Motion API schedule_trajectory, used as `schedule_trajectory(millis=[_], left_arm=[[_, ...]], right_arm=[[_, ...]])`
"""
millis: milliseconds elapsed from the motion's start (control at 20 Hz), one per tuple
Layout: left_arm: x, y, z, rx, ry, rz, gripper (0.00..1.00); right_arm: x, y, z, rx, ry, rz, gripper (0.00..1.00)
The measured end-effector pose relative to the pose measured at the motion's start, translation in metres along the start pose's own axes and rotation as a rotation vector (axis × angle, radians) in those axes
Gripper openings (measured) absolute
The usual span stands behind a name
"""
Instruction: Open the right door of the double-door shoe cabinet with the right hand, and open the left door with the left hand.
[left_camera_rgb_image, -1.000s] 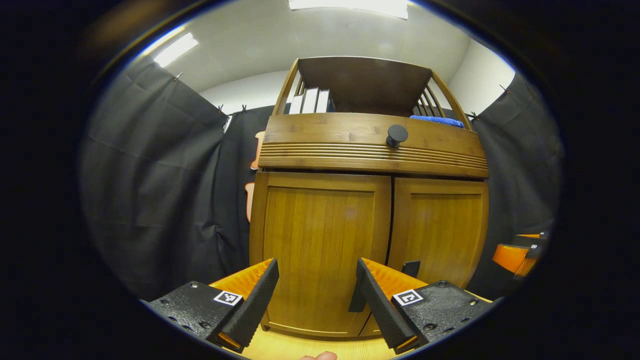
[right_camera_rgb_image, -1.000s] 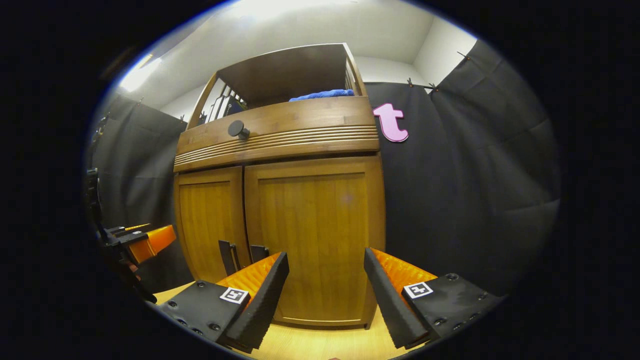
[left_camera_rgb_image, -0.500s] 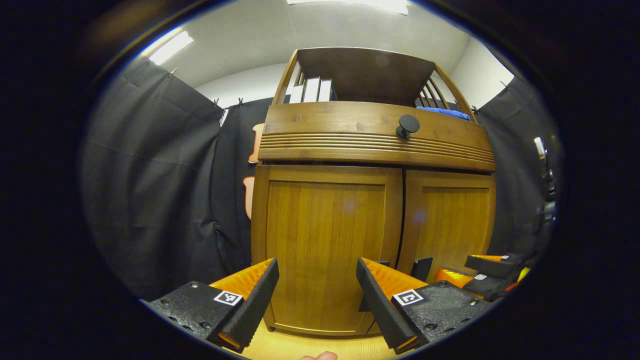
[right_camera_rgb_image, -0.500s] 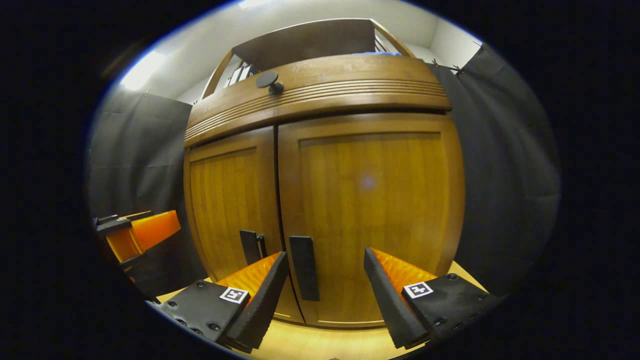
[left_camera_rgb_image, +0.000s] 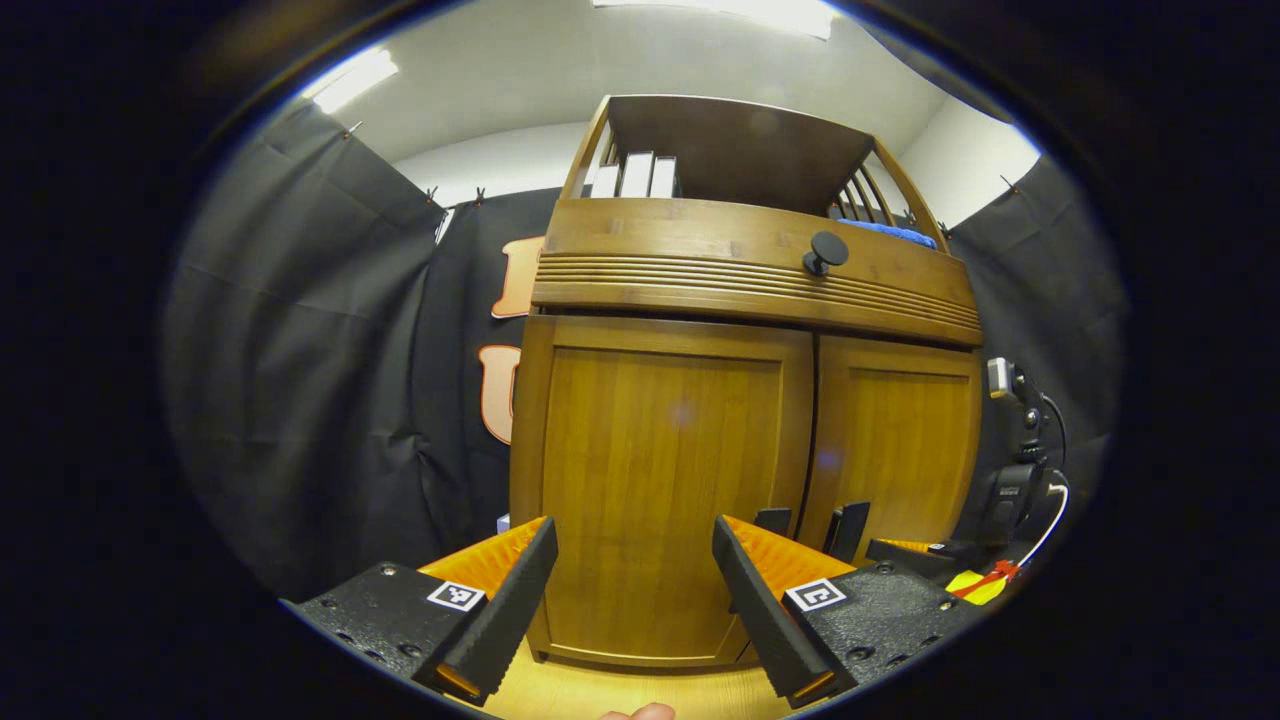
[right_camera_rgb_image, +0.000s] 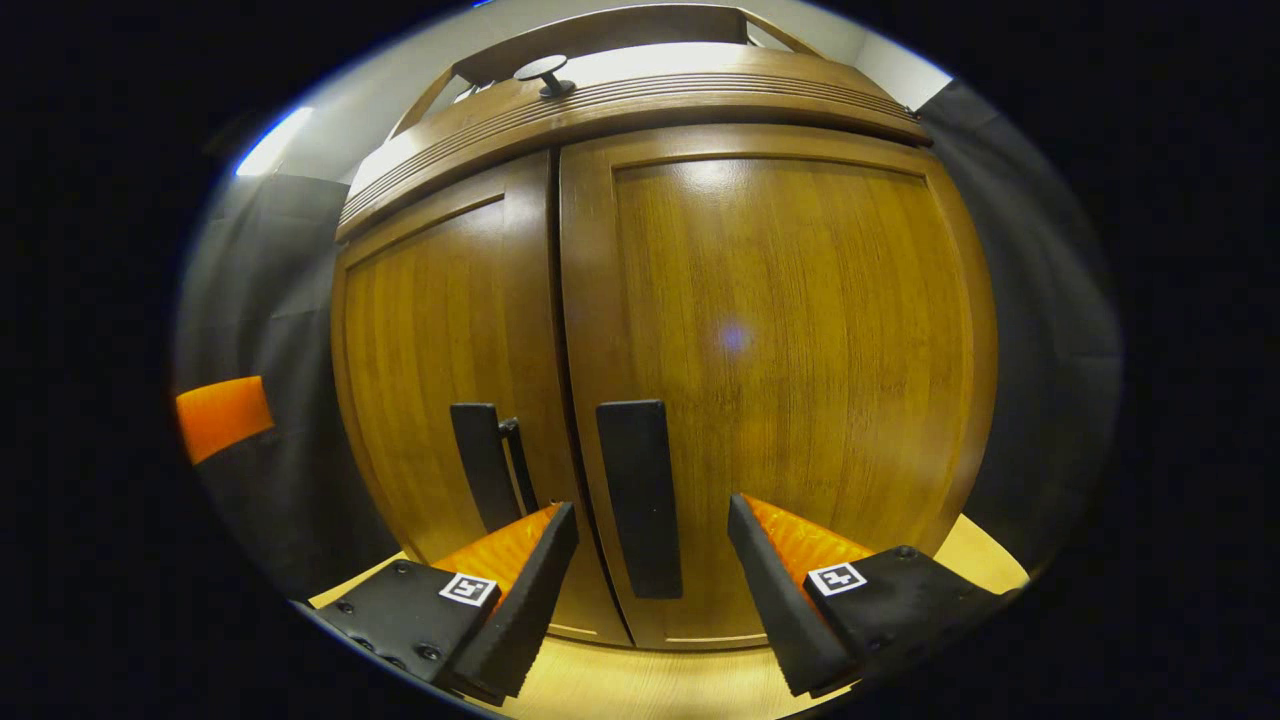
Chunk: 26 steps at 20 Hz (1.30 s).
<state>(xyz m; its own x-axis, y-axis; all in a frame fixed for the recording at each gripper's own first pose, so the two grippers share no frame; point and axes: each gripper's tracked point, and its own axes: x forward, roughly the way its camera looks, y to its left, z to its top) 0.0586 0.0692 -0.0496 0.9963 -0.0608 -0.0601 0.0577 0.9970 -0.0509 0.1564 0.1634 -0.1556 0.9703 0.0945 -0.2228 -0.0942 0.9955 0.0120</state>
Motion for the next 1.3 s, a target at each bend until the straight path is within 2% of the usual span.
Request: schedule_trajectory(millis=[150,200,250,300,350,450,650,800,850,950,1150,1250,1300], left_arm=[[-0.004,0.005,0.002,-0.005,-0.013,0.011,0.92],[-0.006,0.007,0.004,-0.002,-0.020,0.020,0.92],[-0.009,0.009,0.005,0.001,-0.027,0.026,0.95],[-0.012,0.011,0.008,0.005,-0.035,0.034,0.92],[-0.013,0.014,0.009,0.007,-0.039,0.043,0.92],[-0.014,0.017,0.009,0.009,-0.038,0.057,0.92],[-0.011,0.019,0.003,-0.008,-0.015,0.065,0.92],[-0.010,0.017,-0.001,-0.022,0.000,0.061,0.92],[-0.010,0.017,-0.002,-0.022,0.001,0.061,0.95],[-0.010,0.015,-0.002,-0.021,0.000,0.061,0.92],[-0.012,0.011,-0.004,-0.016,0.002,0.058,0.92],[-0.013,0.008,-0.005,-0.014,0.003,0.053,0.92],[-0.013,0.005,-0.004,-0.013,0.001,0.048,0.92]], right_arm=[[0.013,-0.008,0.002,-0.027,-0.033,-0.045,0.98],[0.018,-0.009,0.002,-0.027,-0.039,-0.053,0.89],[0.023,-0.012,0.000,-0.032,-0.033,-0.068,1.00],[0.024,-0.013,0.003,-0.034,-0.055,-0.084,0.98],[0.022,-0.010,0.005,-0.042,-0.067,-0.077,0.92],[0.023,-0.009,0.004,-0.066,-0.065,-0.085,0.88],[0.027,-0.005,-0.002,0.017,-0.043,-0.057,0.72],[0.027,-0.002,-0.007,0.026,-0.018,-0.026,0.53],[0.026,-0.002,-0.007,0.020,-0.014,-0.022,0.47],[0.016,0.001,-0.002,-0.001,0.002,-0.001,0.47],[0.027,0.003,-0.010,-0.014,0.002,0.014,0.30],[0.025,0.001,-0.008,-0.033,0.002,0.012,0.29],[0.025,0.002,-0.009,-0.033,0.003,0.019,0.24]])
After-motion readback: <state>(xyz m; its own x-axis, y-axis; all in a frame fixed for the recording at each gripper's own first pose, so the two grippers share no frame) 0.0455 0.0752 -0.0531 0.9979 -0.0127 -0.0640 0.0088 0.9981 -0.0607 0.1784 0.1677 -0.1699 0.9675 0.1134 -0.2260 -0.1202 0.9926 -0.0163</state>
